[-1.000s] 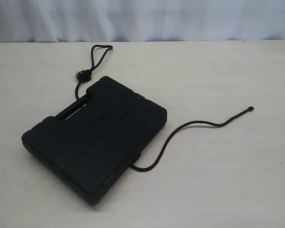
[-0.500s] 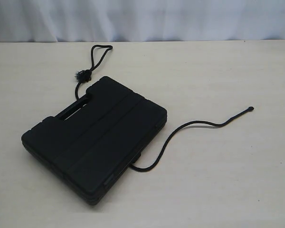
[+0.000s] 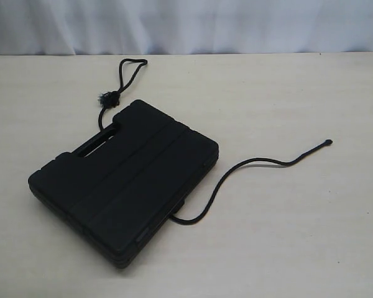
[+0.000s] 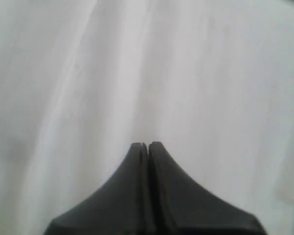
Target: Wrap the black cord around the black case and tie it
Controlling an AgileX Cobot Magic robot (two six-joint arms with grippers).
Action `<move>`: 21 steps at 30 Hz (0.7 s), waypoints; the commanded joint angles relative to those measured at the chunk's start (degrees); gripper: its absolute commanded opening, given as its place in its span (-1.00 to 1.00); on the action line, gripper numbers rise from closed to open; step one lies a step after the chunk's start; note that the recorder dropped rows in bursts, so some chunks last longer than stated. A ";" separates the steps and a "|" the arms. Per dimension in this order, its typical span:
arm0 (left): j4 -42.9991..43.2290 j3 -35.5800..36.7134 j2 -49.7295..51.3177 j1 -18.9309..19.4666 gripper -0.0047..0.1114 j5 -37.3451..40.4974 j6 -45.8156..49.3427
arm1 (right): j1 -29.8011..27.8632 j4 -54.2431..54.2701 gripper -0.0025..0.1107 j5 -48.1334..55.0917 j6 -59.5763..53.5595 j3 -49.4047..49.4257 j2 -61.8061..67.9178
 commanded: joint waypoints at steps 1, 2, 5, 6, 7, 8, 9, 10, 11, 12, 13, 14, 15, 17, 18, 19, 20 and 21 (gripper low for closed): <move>7.27 -11.09 14.91 -0.42 -0.92 25.01 -3.38 | 0.08 -6.54 -0.88 -0.21 0.28 -0.33 -0.30; 7.37 -13.64 17.63 -0.99 -0.92 28.98 -2.18 | 0.08 -7.64 -0.88 0.44 0.28 -0.90 -0.06; 6.17 -19.89 27.02 -4.39 -0.92 39.47 6.07 | 0.08 -12.17 -0.88 1.12 0.28 -3.25 3.60; 4.55 -22.18 30.25 -5.96 -0.92 42.77 9.89 | 0.08 -13.40 -0.88 1.79 0.28 -4.12 5.24; 2.49 -24.70 33.51 -7.51 -0.92 46.31 14.26 | 0.08 -14.08 -0.88 2.94 0.28 -5.17 7.12; 0.23 -26.83 36.75 -8.67 -0.92 49.95 17.82 | 0.08 -14.72 -0.88 4.26 0.28 -6.10 8.73; -2.20 -29.63 39.81 -10.00 -0.92 53.74 22.11 | 0.08 -15.79 -0.88 6.17 0.28 -7.34 10.93; -4.59 -32.40 42.69 -11.05 -0.92 57.39 25.97 | 0.08 -17.12 -0.88 8.09 0.28 -8.61 13.25; -6.48 -35.08 44.92 -11.73 -0.92 60.23 29.18 | 0.08 -18.21 -0.88 10.16 0.28 -9.68 15.15; -8.57 -37.58 47.50 -12.32 -0.92 63.33 31.60 | 0.08 -19.35 -0.88 12.31 0.28 -11.17 17.62; -10.43 -39.72 50.01 -12.63 -0.92 66.13 33.53 | 0.08 -20.39 -0.88 14.43 0.28 -12.68 20.15; -12.25 -41.08 51.84 -12.63 -0.92 67.80 35.27 | 0.08 -21.42 -0.88 16.06 0.28 -14.28 22.22; -13.99 -42.35 54.02 -12.63 -0.92 69.27 37.42 | 0.08 -22.42 -0.88 18.35 0.28 -16.08 24.82; -15.05 -43.58 57.99 -12.63 -0.92 70.43 39.46 | 0.11 -23.45 -0.88 23.53 0.28 -19.84 30.65; -15.11 -43.62 59.69 -12.63 -0.92 70.33 39.63 | 0.11 -23.62 -0.88 25.64 0.28 -21.33 32.79; -15.11 -43.62 61.18 -12.63 -0.91 69.81 40.35 | 0.11 -23.62 -0.88 28.10 0.00 -23.14 35.38; -15.11 -43.62 62.51 -12.63 -0.87 69.70 40.90 | 0.11 -23.62 -0.88 30.26 -0.42 -24.76 37.93; -15.11 -43.62 63.46 -12.63 -0.83 69.43 41.31 | 0.22 -23.62 -0.88 31.91 -0.91 -26.04 39.80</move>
